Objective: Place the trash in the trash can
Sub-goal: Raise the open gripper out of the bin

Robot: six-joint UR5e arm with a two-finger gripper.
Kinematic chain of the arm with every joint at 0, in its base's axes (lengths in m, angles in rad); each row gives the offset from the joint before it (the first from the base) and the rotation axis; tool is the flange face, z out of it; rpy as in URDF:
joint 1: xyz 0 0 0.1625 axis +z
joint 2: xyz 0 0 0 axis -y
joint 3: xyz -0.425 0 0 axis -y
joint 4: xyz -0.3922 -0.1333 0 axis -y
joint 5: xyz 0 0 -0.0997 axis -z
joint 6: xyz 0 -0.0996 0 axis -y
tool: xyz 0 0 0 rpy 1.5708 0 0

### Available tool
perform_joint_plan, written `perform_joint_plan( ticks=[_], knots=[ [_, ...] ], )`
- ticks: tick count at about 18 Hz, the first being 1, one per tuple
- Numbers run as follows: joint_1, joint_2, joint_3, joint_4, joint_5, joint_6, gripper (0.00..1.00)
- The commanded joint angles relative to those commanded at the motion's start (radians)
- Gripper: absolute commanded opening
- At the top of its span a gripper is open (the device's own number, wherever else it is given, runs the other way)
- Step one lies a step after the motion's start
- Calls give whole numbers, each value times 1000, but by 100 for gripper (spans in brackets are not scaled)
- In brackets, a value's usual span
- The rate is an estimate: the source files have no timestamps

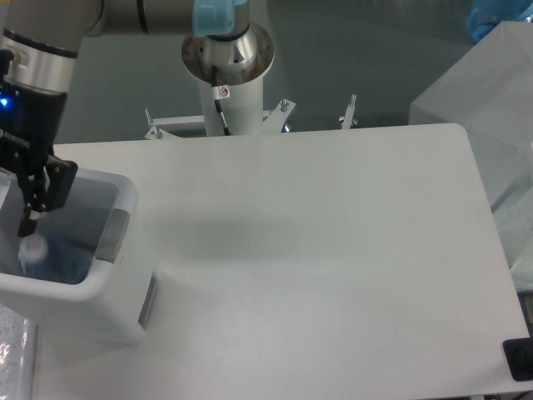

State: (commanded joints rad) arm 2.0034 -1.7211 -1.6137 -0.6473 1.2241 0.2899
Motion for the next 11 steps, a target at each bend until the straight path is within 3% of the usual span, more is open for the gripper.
perform_joint_plan(
  ticks=[2, 6, 8, 11],
  knots=[
    [0, 2, -26, -2, 2, 11, 77],
    [5, 6, -20, 0, 2, 15, 100],
    [30, 6, -5, 2, 9, 15, 100],
    [132, 9, 21, 6, 9, 17, 100]
  ],
)
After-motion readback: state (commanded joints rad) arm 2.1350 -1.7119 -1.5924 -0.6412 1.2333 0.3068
